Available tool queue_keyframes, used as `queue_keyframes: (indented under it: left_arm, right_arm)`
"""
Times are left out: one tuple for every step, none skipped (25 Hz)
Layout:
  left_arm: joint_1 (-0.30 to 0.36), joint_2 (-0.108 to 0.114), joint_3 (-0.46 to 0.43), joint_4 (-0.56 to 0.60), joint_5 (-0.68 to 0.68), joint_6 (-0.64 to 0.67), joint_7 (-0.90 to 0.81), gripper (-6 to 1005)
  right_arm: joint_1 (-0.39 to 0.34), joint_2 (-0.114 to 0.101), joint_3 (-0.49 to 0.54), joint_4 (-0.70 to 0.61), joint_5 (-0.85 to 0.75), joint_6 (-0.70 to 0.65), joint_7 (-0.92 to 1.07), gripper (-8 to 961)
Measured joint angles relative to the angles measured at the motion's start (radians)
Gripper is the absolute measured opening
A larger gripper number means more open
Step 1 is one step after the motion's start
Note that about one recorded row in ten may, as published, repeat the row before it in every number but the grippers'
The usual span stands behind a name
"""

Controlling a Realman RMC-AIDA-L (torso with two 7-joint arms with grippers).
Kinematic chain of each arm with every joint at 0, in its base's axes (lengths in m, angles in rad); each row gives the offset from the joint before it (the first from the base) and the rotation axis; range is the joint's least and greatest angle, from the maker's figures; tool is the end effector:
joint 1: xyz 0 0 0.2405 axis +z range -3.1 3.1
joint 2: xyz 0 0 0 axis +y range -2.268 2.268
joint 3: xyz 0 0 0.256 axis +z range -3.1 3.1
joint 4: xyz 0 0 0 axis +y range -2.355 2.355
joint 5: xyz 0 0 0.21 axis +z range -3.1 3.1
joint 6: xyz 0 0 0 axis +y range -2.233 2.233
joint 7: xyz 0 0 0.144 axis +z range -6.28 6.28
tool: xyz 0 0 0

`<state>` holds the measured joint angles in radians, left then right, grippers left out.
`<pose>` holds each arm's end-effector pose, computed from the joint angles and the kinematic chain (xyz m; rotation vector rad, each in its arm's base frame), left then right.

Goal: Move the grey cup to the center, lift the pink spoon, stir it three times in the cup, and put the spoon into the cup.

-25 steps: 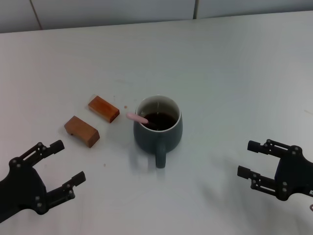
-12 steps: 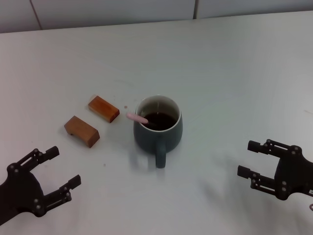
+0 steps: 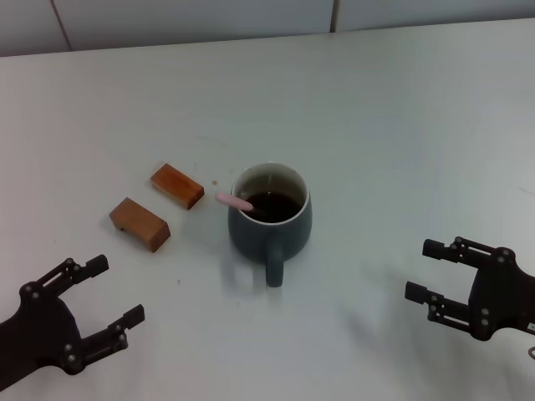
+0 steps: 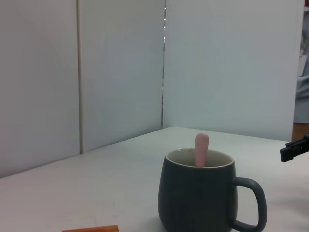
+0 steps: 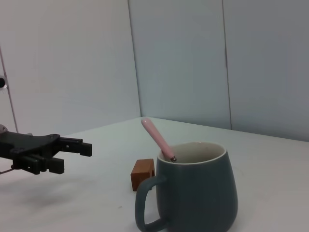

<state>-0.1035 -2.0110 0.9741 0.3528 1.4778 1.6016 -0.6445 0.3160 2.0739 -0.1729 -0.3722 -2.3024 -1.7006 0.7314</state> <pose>-0.3540 0.1872 -0.0136 -2.4347 -0.3993 -0.7897 0.3419 0.2184 -0.0182 -2.5407 0.4549 0.7835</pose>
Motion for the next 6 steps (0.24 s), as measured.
queue_keyframes:
  left_arm:
    - [-0.002,0.000,0.000,0.000,0.000,0.000,0.000,832]
    - [-0.002,0.000,0.000,0.000,0.000,0.000,0.000,832]
    - [-0.003,0.000,-0.001,0.000,0.000,0.000,0.000,832]
    - [-0.004,0.000,-0.002,0.000,0.000,0.000,0.000,832]
    - [-0.005,0.000,-0.002,0.000,0.001,0.000,0.000,832]
    - [-0.007,0.001,-0.002,0.000,0.001,0.000,0.000,832]
  right_arm:
    - [0.000,0.000,0.001,0.000,0.000,0.000,0.000,680]
    - [0.000,0.000,0.001,0.000,0.000,0.000,0.000,680]
    - [0.000,0.000,0.002,0.000,0.000,0.000,0.000,680]
    - [0.000,0.000,0.002,0.000,0.000,0.000,0.000,680]
    - [0.000,0.000,0.003,0.001,0.000,0.000,0.000,680]
    - [0.000,0.000,0.004,0.001,0.000,0.000,0.000,680]
